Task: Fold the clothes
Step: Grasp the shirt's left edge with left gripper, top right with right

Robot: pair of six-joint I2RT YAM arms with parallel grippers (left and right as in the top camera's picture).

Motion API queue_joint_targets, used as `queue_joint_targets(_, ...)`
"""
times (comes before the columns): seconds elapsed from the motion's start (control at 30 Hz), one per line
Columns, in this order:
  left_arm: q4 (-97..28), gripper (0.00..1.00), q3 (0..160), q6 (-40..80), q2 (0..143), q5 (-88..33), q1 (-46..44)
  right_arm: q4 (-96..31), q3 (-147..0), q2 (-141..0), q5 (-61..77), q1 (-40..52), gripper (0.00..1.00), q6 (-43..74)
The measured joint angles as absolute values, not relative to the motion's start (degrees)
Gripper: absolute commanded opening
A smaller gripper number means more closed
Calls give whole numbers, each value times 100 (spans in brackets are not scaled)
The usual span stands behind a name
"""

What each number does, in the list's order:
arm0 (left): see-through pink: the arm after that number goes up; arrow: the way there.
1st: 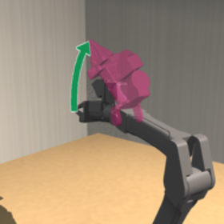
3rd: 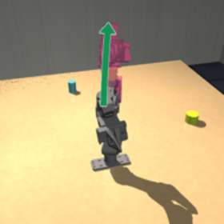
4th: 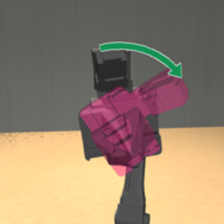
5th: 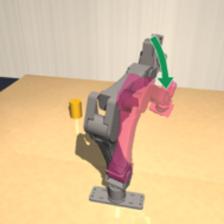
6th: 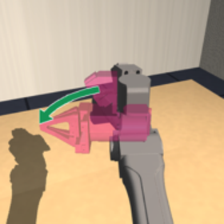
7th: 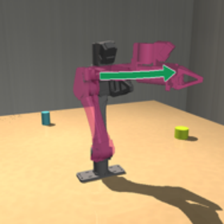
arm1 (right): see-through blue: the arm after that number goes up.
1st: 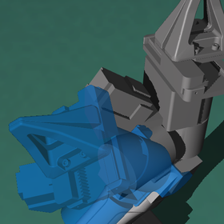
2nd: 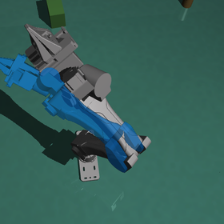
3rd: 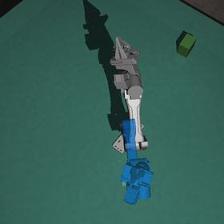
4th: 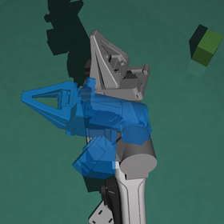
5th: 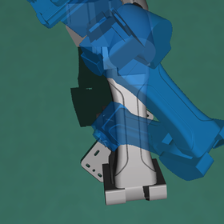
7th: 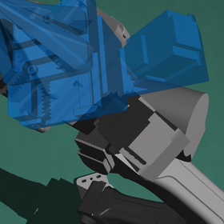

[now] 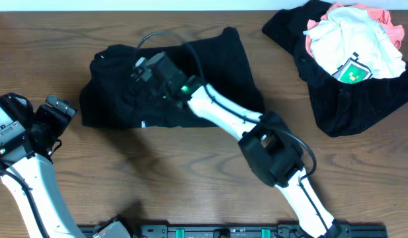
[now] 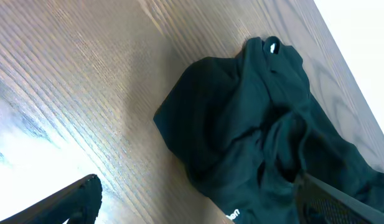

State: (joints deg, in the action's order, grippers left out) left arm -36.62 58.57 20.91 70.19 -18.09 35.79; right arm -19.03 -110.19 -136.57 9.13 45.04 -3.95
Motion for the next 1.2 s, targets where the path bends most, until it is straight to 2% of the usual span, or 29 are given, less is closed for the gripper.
queue_joint_targets(0.07, -3667, 98, 5857, 2088, 7019, -1809, 3579, -1905, -11019, -13657, 904, 4386, 1, -395)
queue_joint_targets(0.1, -3675, 98, 5857, 2084, 7019, -1809, 3579, -1905, -11019, -13657, 897, 4333, 10, -392)
queue_joint_targets(0.13, -3686, 98, 5857, 2069, 7019, -1809, 3579, -1905, -11019, -13657, 899, 4292, 34, -355)
queue_joint_targets(0.2, -3715, 98, 5857, 1992, 7019, -1811, 3577, -1903, -11019, -13657, 871, 4254, 62, -351)
queue_joint_targets(0.23, -3717, 98, 5857, 1929, 7019, -1809, 3566, -1905, -11019, -13657, 871, 4248, 70, -353)
queue_joint_targets(0.33, -3721, 98, 5857, 1662, 7019, -1802, 3448, -2064, -11041, -13657, 869, 4233, 83, -346)
queue_joint_targets(0.57, -3699, 98, 5857, 757, 7022, -1833, 2541, -2864, -11072, -13408, 858, 3935, 79, -169)
queue_joint_targets(0.83, -3715, 100, 5857, -298, 7378, -1896, 1321, -4224, -11150, -12167, 797, 3044, 71, 123)
queue_joint_targets(0.97, -3695, 98, 5857, -510, 7909, -1839, 1219, -4674, -11194, -11784, 786, 2650, 67, 200)
queue_joint_targets(1.07, -3498, 95, 5857, -626, 8379, -1669, 1232, -4849, -11203, -11703, 784, 2436, 61, 239)
queue_joint_targets(1.1, -3415, 91, 5857, -646, 8508, -1627, 1234, -4877, -11203, -11703, 786, 2394, 50, 242)
queue_joint_targets(1.17, -3214, 68, 5857, -701, 8770, -1579, 1232, -4934, -11201, -11705, 790, 2344, 2, 248)
queue_joint_targets(1.2, -3092, 55, 5857, -729, 8897, -1549, 1234, -4958, -11201, -11705, 786, 2329, 1, 266)
